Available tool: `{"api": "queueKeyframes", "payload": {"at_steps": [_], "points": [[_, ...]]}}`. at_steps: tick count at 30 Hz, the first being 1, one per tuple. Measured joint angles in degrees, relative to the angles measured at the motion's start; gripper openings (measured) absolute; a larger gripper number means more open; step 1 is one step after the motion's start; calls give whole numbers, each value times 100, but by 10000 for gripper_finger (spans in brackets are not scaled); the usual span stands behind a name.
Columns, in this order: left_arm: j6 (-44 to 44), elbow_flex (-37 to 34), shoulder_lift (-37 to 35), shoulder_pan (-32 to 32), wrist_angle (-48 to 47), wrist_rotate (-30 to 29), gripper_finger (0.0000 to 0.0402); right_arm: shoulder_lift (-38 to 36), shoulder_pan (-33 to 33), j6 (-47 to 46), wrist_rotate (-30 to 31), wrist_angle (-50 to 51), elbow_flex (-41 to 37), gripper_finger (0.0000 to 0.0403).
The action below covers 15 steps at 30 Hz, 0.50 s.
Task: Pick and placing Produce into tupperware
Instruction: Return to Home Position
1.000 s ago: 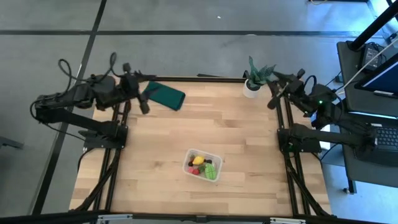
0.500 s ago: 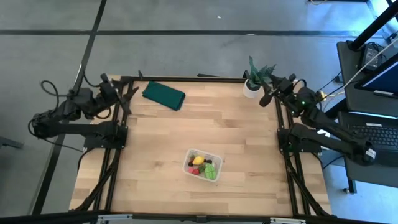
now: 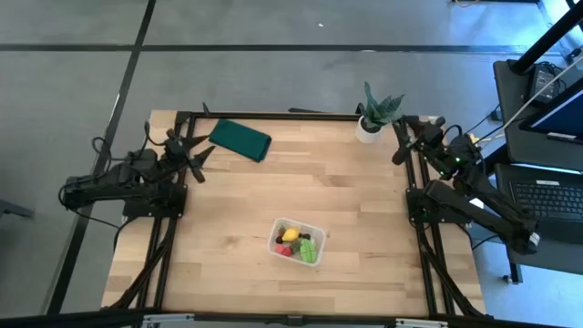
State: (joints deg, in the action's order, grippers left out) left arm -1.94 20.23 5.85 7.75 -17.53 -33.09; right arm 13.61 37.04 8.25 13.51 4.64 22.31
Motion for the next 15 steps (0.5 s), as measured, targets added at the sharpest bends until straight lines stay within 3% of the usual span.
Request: {"api": "queueKeyframes", "payload": {"at_steps": [11,15], "points": [[169,-639,-346,0,439,124,179,-1353,-2,-106,-320,1104,0,193],[327,-820,-343,-1,488,128,179,-1302,-2,-220,-407,1167,-30,193]]}}
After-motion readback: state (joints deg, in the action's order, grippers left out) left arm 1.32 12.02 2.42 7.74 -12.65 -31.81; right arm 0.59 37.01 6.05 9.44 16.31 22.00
